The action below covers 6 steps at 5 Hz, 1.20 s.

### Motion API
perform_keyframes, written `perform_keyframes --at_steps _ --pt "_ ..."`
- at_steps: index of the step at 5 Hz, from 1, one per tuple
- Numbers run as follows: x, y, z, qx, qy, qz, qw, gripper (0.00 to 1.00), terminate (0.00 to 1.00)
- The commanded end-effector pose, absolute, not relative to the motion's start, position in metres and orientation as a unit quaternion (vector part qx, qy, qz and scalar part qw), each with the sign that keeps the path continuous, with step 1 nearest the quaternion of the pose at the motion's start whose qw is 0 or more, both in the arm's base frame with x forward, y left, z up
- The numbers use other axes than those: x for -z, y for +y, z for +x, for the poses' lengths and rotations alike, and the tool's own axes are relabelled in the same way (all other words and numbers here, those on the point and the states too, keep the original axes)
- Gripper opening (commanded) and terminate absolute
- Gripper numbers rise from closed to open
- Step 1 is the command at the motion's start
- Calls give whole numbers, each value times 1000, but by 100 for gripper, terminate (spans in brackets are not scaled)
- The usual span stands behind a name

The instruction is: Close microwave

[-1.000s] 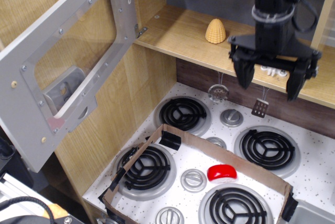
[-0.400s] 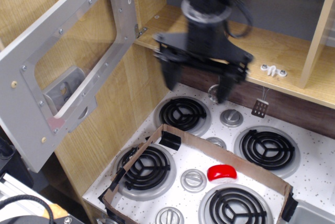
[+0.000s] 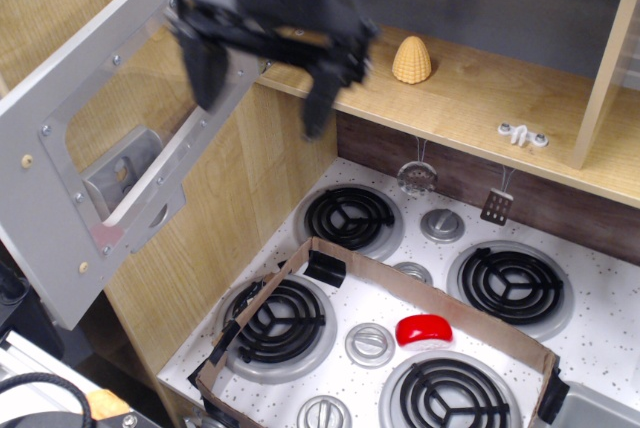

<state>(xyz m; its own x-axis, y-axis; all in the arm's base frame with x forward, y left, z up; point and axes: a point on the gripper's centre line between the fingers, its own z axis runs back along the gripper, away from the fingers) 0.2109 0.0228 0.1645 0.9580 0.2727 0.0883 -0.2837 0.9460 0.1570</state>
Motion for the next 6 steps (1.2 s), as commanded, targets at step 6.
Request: perform_keyframes --at_steps 6 --pt "-161 144 157 -103 -103 77 986 100 0"
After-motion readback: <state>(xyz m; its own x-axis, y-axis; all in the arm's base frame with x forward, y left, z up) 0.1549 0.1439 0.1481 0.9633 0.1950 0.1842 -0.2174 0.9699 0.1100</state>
